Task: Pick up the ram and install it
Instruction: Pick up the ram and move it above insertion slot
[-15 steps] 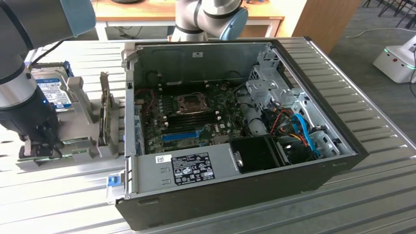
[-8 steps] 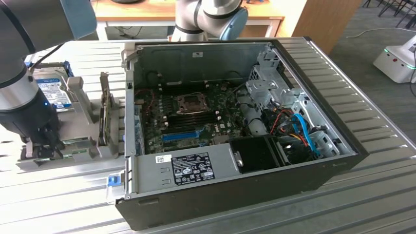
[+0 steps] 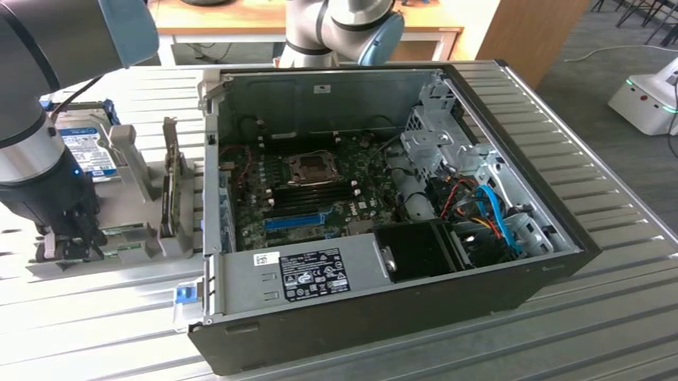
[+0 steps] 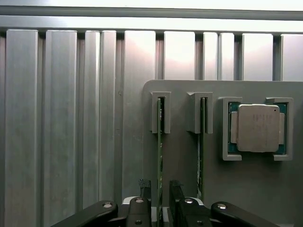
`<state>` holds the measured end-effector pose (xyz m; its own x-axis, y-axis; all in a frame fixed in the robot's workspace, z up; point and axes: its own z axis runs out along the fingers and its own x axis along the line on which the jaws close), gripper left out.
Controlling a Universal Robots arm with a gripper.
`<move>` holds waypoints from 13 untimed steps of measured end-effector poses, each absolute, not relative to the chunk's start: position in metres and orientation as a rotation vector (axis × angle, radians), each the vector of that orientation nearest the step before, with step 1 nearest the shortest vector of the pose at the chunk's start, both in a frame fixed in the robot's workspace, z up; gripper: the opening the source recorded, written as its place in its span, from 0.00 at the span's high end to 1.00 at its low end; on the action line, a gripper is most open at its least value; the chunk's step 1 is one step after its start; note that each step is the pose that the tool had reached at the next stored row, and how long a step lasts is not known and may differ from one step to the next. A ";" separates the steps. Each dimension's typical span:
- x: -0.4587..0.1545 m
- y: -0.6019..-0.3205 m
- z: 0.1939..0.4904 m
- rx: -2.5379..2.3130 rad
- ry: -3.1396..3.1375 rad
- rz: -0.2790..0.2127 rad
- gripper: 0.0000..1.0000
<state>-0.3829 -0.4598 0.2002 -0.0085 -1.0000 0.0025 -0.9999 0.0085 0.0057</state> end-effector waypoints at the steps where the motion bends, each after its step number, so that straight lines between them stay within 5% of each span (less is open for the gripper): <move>1: -0.383 -0.460 0.200 2.208 -2.227 -0.004 0.71; 13: -0.377 -0.460 0.200 2.208 -2.227 -0.004 0.71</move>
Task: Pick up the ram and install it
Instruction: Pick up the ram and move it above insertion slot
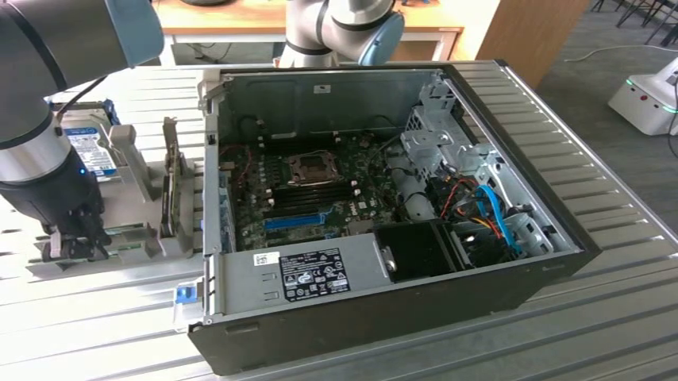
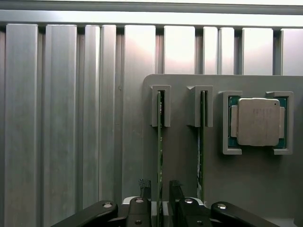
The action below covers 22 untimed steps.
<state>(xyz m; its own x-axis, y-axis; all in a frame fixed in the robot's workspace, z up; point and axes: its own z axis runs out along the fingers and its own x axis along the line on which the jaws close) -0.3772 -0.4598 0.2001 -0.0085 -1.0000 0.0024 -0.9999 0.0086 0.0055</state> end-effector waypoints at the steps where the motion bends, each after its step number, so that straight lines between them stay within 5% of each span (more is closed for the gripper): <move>1: -0.377 -0.460 0.200 2.208 -2.227 -0.004 0.71; 16: -0.375 -0.460 0.200 2.208 -2.227 -0.004 0.71; 22: -0.375 -0.460 0.200 2.208 -2.227 -0.004 0.63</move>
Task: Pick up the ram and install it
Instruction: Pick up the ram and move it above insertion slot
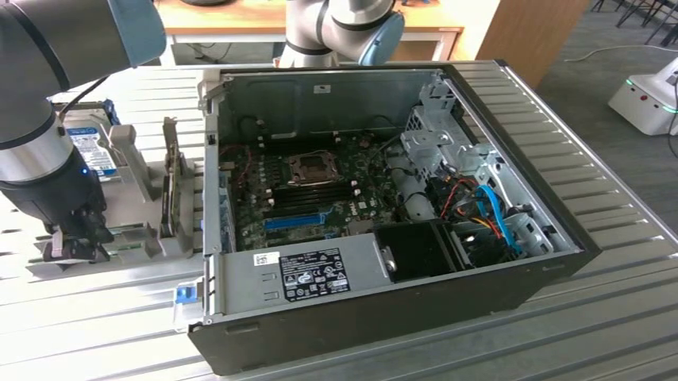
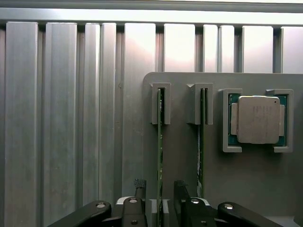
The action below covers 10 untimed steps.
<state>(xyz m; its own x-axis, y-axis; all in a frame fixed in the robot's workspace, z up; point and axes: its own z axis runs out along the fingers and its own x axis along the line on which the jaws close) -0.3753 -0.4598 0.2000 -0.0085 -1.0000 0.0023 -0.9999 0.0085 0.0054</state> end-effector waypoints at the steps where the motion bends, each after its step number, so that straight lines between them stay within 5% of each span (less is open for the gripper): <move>1: -0.375 -0.460 0.200 2.208 -2.227 -0.004 0.63; 10: -0.375 -0.460 0.200 2.208 -2.227 -0.003 0.65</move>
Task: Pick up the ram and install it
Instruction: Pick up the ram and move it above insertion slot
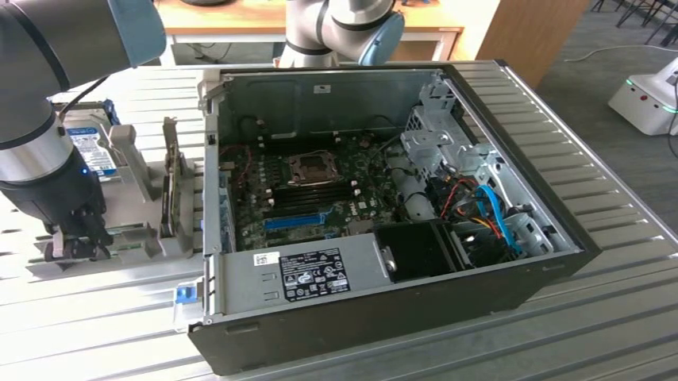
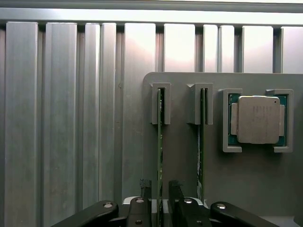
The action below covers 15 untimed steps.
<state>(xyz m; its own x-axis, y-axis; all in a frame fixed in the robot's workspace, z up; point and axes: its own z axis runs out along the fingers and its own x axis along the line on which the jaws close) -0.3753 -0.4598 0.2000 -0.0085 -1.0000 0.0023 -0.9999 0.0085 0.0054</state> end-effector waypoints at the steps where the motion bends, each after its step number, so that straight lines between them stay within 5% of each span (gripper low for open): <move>1: -0.375 -0.460 0.200 2.208 -2.227 -0.004 0.71; 15: -0.375 -0.460 0.200 2.208 -2.227 -0.004 0.71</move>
<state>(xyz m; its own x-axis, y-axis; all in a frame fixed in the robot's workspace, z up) -0.3753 -0.4598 0.2000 -0.0085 -1.0000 0.0022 -0.9999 0.0085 0.0054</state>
